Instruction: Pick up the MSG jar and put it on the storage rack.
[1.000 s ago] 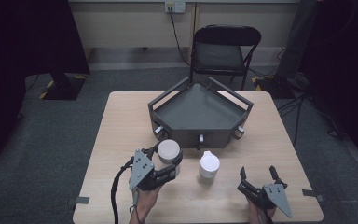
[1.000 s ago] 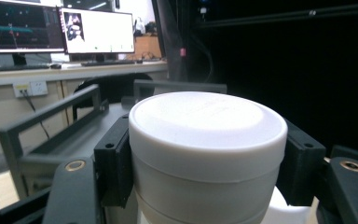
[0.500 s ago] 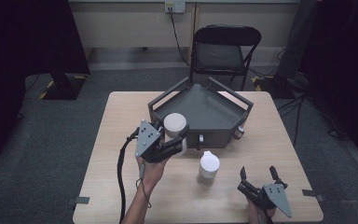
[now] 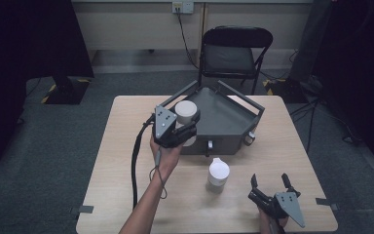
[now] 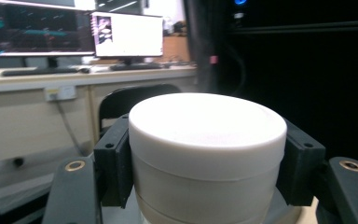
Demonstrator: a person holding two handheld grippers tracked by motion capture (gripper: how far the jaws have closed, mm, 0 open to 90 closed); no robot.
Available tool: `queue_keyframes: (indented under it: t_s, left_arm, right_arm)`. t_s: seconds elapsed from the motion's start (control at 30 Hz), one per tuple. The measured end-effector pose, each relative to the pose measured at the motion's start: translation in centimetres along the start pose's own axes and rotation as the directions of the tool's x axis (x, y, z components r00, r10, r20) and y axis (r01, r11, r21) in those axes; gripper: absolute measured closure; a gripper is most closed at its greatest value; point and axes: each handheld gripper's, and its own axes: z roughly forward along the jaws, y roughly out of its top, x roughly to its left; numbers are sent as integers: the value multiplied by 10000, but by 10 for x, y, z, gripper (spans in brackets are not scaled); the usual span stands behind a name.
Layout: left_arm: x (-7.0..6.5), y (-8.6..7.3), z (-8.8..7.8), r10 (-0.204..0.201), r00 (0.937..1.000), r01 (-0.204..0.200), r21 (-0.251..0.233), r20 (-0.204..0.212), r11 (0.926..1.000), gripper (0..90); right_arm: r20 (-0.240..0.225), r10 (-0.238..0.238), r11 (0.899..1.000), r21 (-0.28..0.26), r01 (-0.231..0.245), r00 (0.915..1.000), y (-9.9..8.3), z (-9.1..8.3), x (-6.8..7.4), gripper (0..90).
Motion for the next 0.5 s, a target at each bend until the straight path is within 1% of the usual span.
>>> queue_keyframes:
  t_s: [0.07, 0.13, 0.17, 0.2, 0.3, 0.33, 0.37, 0.4, 0.43, 0.47, 0.5]
  left_arm:
    - [-1, 1, 9, -30, 9998, 32, 91, -212, 10000, 342]
    - [0, 1, 17, -221, 9992, 223, 35, -326, 9997, 342]
    - [0, 1, 17, -221, 9992, 223, 35, -326, 9997, 342]
    - [1, 1, 24, -396, 9980, 400, 70, -491, 9992, 342]
    - [-1, 0, 36, -297, 9963, 316, 229, -804, 9992, 342]
    - [-2, -2, 39, -315, 9950, 342, 274, -943, 9990, 342]
    - [-2, -2, 39, -315, 9950, 342, 274, -943, 9990, 342]
    - [-2, -4, 44, -413, 9935, 451, 337, -1065, 9984, 342]
    - [-2, -4, 44, -413, 9935, 451, 337, -1065, 9984, 342]
    - [-3, -8, 47, -490, 9920, 515, 192, -1162, 9985, 342]
    - [-3, -8, 47, -490, 9920, 515, 192, -1162, 9985, 342]
  right_arm:
    - [18, 2, 10000, 0, -2, 10000, 0, 0, 0, 3]
    - [35, 4, 10000, 2, -4, 10000, 0, 0, 1, 3]
    - [41, 6, 10000, 0, -6, 10000, 0, 0, 1, 2]
    - [45, 14, 10000, 3, -14, 10000, 0, 0, 1, 2]
    - [45, -1, 10000, 0, 1, 10000, 0, 0, 1, 2]
    - [42, 4, 10000, 0, -4, 10000, 0, 0, 1, 2]
    - [42, 4, 10000, 0, -4, 10000, 0, 0, 1, 2]
    - [42, 3, 10000, 1, -3, 10000, 0, 0, 1, 2]
    - [42, 5, 10000, 1, -5, 10000, 0, 0, 1, 2]
    - [43, 6, 10000, 0, -6, 10000, 0, 0, 1, 3]
    - [43, 4, 10000, 3, -4, 10000, 0, 0, 1, 3]
